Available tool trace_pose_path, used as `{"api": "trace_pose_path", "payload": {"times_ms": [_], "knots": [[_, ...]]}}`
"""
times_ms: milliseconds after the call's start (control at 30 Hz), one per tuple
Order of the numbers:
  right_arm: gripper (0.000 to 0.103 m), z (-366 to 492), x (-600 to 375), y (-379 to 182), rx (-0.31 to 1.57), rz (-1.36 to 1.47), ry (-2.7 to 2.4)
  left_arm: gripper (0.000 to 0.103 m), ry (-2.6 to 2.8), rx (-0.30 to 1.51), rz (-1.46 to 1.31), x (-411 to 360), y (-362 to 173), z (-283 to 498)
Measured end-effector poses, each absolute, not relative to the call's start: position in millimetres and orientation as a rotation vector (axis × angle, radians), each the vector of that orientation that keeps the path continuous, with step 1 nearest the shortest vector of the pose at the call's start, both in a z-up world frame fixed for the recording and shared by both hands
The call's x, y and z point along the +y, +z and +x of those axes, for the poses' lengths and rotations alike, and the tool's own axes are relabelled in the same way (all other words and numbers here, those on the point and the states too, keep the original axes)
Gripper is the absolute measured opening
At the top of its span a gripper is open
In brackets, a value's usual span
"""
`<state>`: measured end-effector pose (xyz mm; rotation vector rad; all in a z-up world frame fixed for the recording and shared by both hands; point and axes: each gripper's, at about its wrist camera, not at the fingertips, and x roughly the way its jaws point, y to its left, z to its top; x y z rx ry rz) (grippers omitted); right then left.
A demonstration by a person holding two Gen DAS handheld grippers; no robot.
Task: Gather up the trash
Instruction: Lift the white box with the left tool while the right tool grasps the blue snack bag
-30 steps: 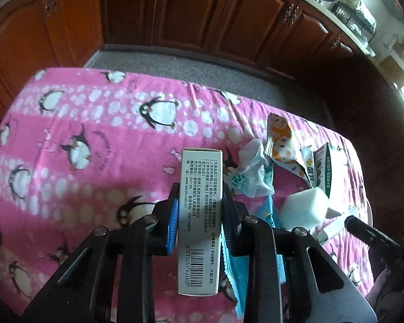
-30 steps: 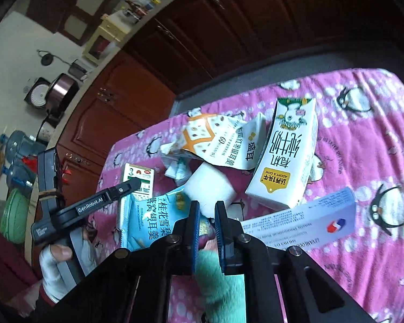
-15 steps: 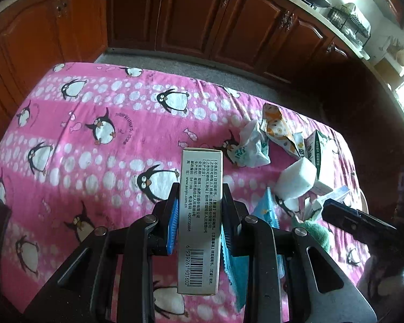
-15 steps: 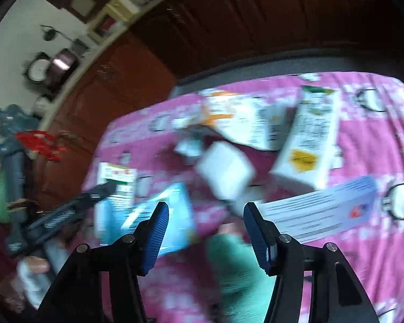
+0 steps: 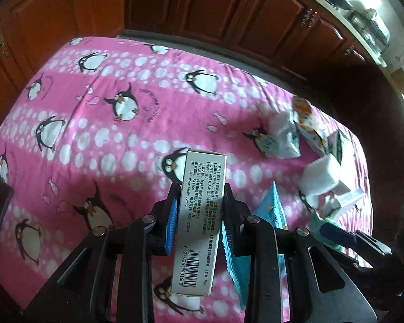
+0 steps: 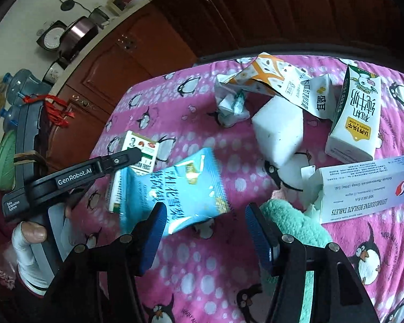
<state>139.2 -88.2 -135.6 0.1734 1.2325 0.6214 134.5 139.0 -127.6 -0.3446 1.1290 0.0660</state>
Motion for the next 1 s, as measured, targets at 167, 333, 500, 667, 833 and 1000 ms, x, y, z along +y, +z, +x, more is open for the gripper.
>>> {"api": "trace_pose_path", "payload": {"times_ms": [167,333,500,667,833,1000], "knots": [[0.058,144.1,-76.8,-141.7,1.245,0.143,0.638,0.028,0.085,1.145,-0.357,148.0,-133.5,141.9],[0.061,143.7,-59.9,-149.6,1.246,0.128,0.674,0.028,0.103,1.17,-0.338,155.7,-139.2,142.0],[0.061,143.9,-31.9,-160.5,1.251,0.03,0.68,0.028,0.094,1.189,-0.39,166.5,-146.1,139.2],[0.061,135.9,-8.4,-172.3,1.244,-0.125,0.651,0.028,0.138,1.174,-0.392,184.1,-144.2,135.6],[0.061,133.5,-12.6,-166.6,1.247,-0.083,0.696,0.028,0.142,1.174,-0.389,190.4,-144.4,134.3],[0.062,144.8,-17.6,-153.8,1.223,-0.025,0.707,0.026,0.114,1.176,-0.357,183.9,-148.1,132.8]]}}
